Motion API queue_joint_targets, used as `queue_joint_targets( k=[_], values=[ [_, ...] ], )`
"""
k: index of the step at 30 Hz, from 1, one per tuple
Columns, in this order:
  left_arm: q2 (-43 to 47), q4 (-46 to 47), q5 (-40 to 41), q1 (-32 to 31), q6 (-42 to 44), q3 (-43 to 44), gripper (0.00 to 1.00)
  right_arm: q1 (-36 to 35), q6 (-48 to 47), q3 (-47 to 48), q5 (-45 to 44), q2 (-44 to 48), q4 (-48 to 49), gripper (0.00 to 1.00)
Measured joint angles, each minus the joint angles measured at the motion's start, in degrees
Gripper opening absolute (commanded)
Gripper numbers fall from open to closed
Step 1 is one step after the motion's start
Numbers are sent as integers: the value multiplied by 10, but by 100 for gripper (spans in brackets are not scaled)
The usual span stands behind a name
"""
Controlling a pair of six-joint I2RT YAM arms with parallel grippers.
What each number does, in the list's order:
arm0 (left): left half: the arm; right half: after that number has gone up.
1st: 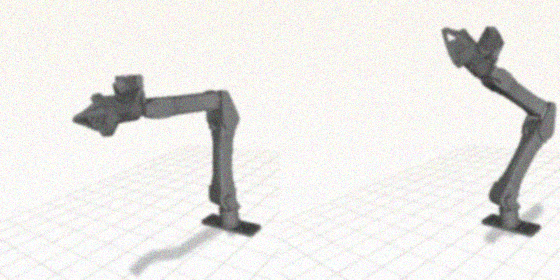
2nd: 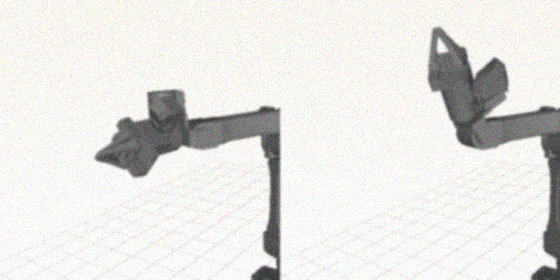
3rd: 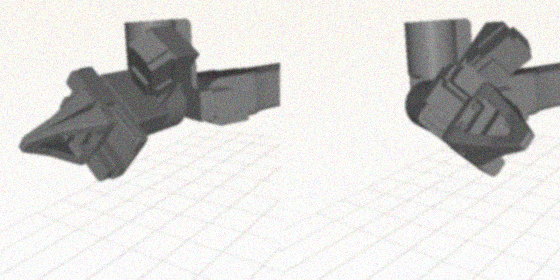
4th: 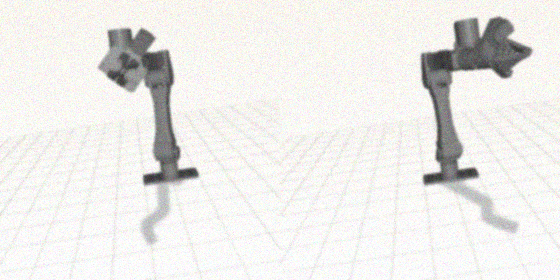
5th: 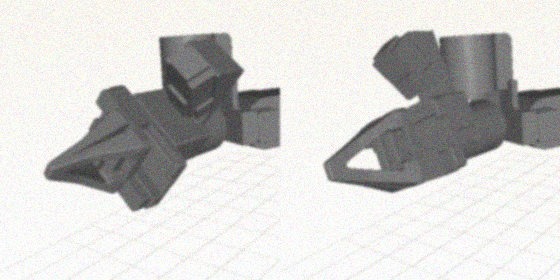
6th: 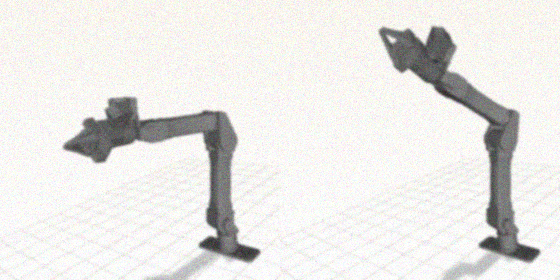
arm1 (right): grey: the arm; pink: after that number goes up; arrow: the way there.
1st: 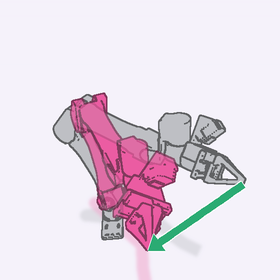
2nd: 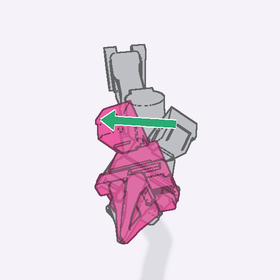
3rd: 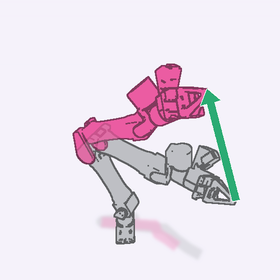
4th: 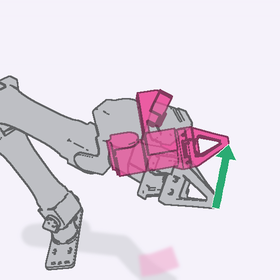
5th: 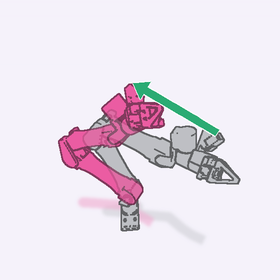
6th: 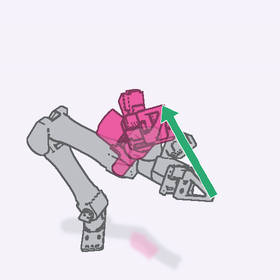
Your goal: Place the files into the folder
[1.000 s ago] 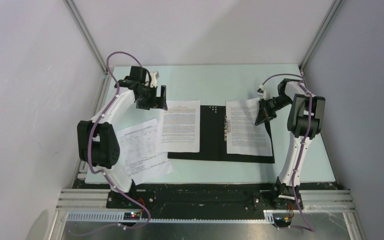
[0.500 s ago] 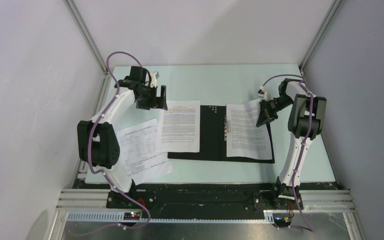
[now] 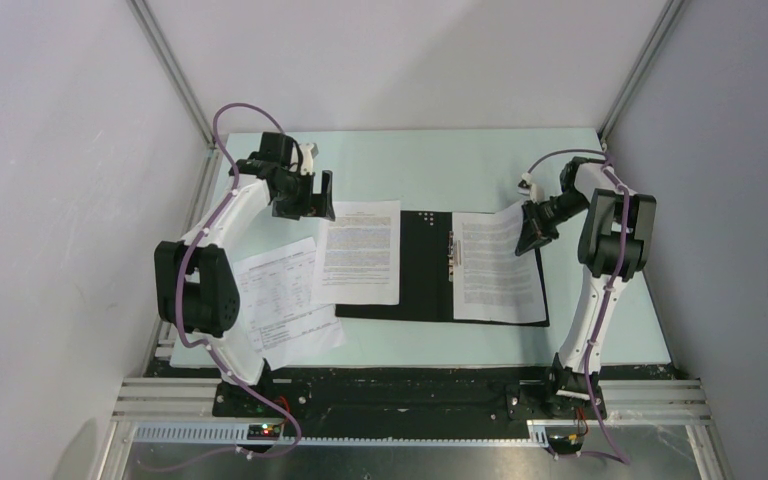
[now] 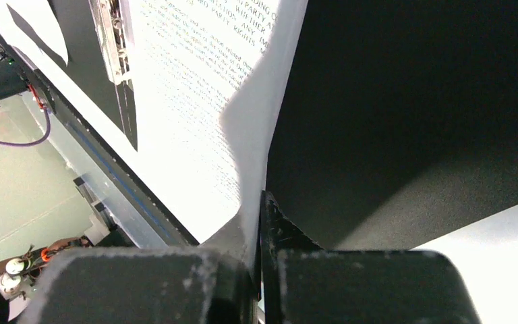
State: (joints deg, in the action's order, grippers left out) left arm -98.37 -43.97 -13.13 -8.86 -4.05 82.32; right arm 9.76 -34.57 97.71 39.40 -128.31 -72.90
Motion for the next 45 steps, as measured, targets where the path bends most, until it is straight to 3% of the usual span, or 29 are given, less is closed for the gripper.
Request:
queue_joint_targets(
  k=[11, 13, 16, 19, 20, 22, 29, 39, 45],
  values=[
    [0, 0, 0, 0, 0, 0, 98, -1, 2, -5, -2, 2, 0, 2],
    [0, 0, 0, 0, 0, 0, 98, -1, 6, -5, -3, 2, 0, 11],
    [0, 0, 0, 0, 0, 0, 98, -1, 21, -5, -11, 2, 2, 45],
    [0, 0, 0, 0, 0, 0, 98, 0, 35, -5, -19, 2, 3, 66],
    [0, 0, 0, 0, 0, 0, 98, 0, 39, -6, -23, 2, 4, 86],
    [0, 0, 0, 0, 0, 0, 98, 0, 54, -7, -23, 2, 4, 98],
    [0, 0, -1, 0, -1, 0, 98, -3, 85, -18, -55, 30, 21, 99],
    [0, 0, 26, 0, -17, -1, 100, -18, 166, -51, -231, 168, 107, 99],
    [0, 1, 42, 3, -47, -20, 100, -15, 188, -50, -228, 274, 171, 99]
  ],
)
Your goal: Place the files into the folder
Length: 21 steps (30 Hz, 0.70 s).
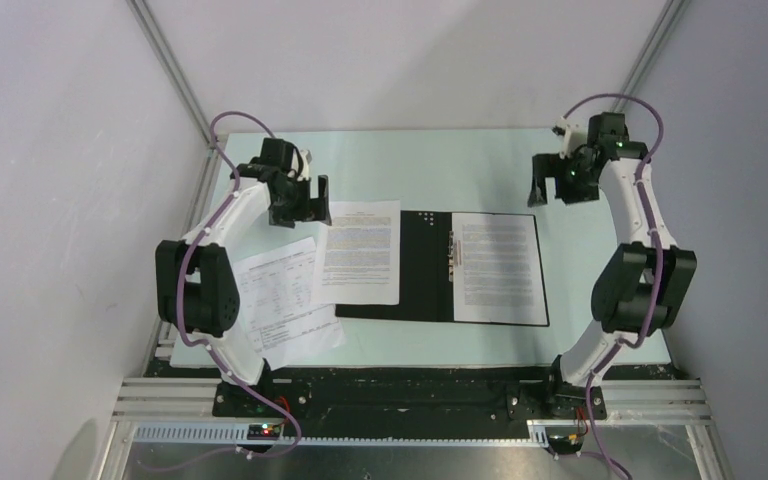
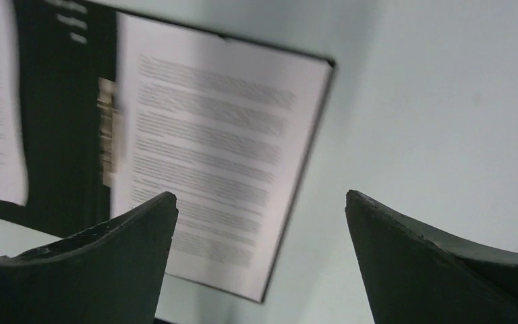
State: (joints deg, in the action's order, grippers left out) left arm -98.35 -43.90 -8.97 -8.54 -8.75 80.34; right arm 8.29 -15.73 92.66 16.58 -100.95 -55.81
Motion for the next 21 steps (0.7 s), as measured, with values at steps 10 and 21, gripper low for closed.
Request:
queue_joint_targets(
  k=[10, 21],
  values=[
    [-20, 6, -26, 34, -34, -4, 98, -205, 116, 71, 186, -64, 98, 97],
    [-98, 31, -130, 54, -64, 30, 96, -253, 211, 349, 266, -370, 139, 91]
  ],
)
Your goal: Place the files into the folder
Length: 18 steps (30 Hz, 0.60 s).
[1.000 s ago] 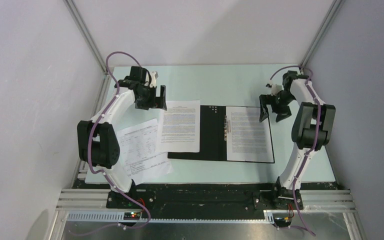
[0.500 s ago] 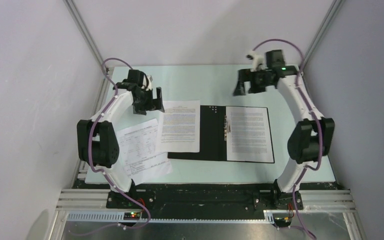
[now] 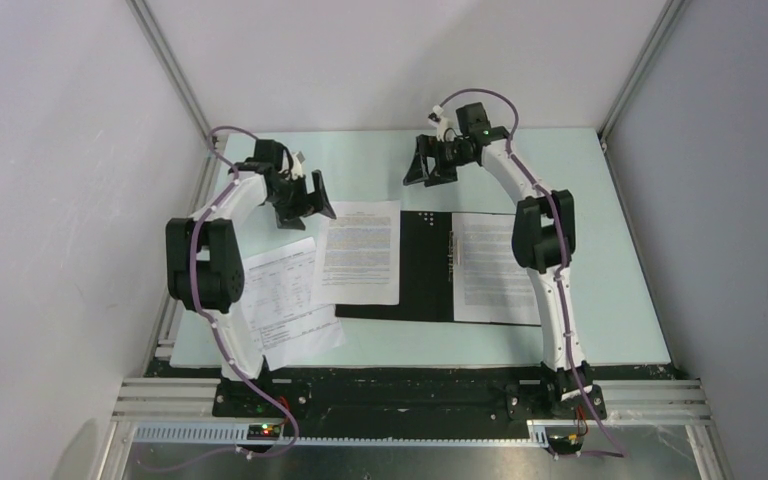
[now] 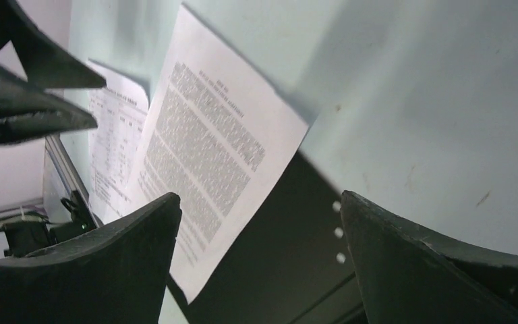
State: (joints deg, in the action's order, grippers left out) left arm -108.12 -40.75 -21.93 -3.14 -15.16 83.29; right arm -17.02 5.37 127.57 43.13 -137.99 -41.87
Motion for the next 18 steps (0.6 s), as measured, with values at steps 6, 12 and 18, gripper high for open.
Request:
queue_joint_targets(
  k=[6, 12, 18],
  values=[
    [0, 10, -12, 0, -15, -38, 95, -3, 48, 49, 14, -87, 42, 89],
    [0, 8, -25, 0, -24, -68, 95, -25, 75, 72, 27, -132, 66, 85],
    [-2, 9, -28, 0, -27, -73, 95, -38, 89, 75, 52, -144, 87, 75]
  ],
)
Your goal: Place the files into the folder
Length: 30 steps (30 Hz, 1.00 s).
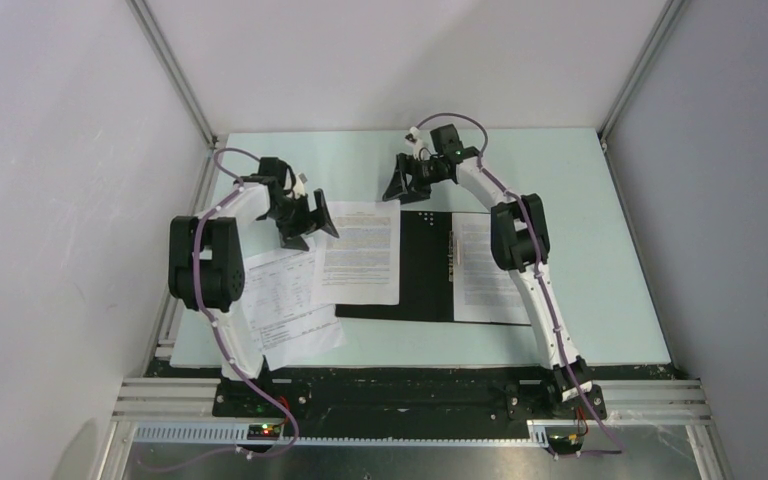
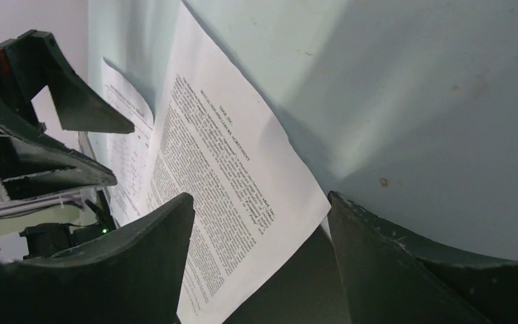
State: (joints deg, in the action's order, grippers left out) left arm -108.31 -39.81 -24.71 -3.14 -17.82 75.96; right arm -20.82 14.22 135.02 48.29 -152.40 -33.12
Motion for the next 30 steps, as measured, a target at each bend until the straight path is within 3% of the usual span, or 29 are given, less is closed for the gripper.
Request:
queue_joint_targets(
  k=[14, 25, 28, 30],
  values=[
    [-40, -2, -2, 1, -2, 7, 96, -4, 30, -13, 79, -10, 30, 50],
    [-45, -9, -1, 1, -8, 14, 95, -16, 70, -80, 124, -5, 57, 42],
    [-45, -9, -1, 1, -8, 14, 95, -26, 74, -92, 126, 0, 59, 33],
    [-45, -9, -1, 1, -8, 14, 95, -34, 80, -106, 127, 7, 59, 21]
  ],
)
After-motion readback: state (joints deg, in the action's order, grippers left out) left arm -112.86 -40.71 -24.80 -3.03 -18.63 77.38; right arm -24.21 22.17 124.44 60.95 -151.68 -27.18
